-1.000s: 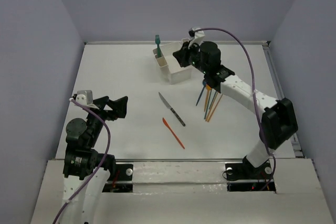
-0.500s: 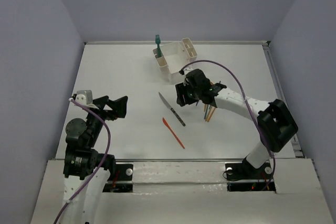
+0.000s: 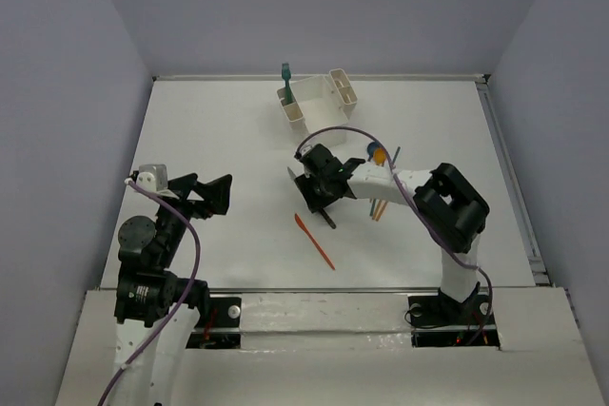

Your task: Sort the eating utensils into containers

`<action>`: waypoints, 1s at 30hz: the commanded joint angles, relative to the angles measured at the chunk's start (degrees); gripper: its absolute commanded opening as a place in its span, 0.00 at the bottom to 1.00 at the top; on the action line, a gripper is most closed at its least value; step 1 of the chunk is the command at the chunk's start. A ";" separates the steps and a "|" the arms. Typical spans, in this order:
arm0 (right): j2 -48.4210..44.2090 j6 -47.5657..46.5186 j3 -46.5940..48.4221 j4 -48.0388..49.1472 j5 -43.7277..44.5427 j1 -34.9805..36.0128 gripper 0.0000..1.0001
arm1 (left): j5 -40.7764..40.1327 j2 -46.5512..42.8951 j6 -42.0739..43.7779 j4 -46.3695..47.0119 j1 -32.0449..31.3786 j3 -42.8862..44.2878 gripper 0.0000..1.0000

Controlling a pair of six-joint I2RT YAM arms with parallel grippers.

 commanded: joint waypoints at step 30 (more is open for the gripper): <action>-17.94 -2.83 0.13 40.30 8.91 -8.63 0.00 | 1.37 -0.68 0.17 3.14 0.26 -0.36 0.99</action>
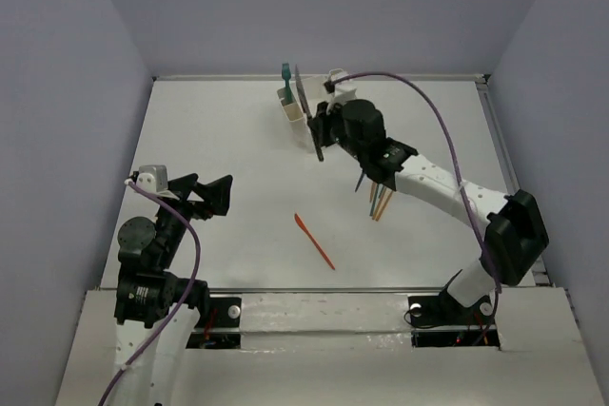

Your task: Sort the eating utensils into containers

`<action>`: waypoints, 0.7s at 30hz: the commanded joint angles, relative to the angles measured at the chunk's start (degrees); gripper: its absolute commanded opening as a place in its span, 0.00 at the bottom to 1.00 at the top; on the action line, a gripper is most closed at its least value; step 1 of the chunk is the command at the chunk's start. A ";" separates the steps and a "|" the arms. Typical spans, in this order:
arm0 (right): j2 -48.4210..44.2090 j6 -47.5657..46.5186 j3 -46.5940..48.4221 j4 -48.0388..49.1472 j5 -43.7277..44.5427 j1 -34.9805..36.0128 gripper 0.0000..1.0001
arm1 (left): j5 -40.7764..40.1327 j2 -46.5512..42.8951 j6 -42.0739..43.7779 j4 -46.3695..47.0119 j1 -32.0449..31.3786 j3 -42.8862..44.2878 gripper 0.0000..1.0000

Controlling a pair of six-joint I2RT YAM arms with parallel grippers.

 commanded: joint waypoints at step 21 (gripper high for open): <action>34.20 -0.14 33.00 42.89 -0.46 -23.54 0.00 | 0.51 2.92 0.08 2.44 0.28 -0.07 0.99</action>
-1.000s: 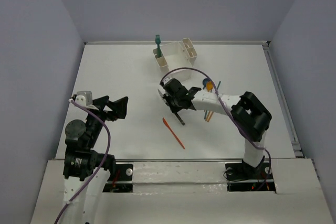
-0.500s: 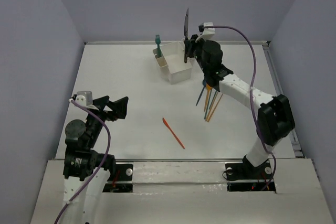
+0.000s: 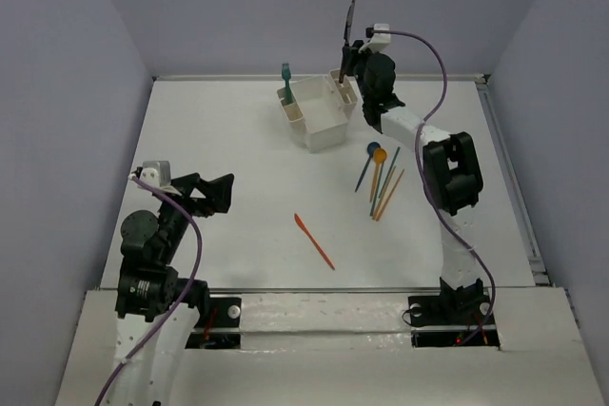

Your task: Sort the eating utensils into containers

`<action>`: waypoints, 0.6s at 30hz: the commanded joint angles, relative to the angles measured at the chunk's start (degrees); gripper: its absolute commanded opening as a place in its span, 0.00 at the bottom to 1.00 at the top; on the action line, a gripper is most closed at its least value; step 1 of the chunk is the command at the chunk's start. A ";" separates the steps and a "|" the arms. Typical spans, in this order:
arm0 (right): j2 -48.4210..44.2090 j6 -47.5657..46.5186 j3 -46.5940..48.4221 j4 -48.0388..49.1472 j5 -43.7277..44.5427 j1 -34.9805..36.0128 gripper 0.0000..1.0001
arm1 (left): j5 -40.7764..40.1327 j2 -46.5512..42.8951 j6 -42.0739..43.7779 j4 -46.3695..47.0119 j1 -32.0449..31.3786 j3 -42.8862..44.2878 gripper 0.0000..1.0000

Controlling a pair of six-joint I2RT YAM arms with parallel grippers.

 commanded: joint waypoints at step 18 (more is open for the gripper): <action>7.83 -3.87 5.51 8.67 -4.28 -1.19 0.00 | 0.49 1.16 0.17 2.38 0.28 -0.07 0.99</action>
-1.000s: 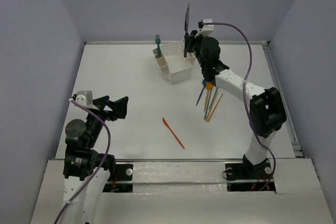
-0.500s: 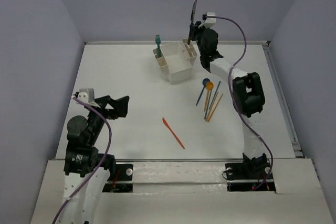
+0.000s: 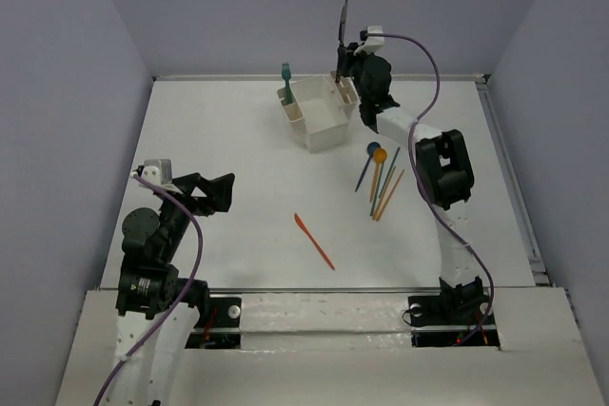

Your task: Sort the eating utensils into containers

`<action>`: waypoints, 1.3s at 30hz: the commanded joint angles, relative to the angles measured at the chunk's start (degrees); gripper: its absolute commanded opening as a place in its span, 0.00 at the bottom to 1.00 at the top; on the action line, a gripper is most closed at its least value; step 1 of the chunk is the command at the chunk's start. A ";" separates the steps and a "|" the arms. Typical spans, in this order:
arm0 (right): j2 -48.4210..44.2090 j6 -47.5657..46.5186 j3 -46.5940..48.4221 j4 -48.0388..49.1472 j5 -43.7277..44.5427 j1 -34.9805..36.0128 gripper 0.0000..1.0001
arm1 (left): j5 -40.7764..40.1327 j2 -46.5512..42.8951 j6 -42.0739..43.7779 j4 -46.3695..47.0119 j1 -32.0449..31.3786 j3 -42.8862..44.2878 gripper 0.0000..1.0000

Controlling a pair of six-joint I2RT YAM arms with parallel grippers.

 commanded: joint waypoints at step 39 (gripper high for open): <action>-45.86 8.22 -41.63 -46.99 -9.15 16.55 0.67 | 2.40 -1.74 0.35 3.25 2.37 -0.60 0.99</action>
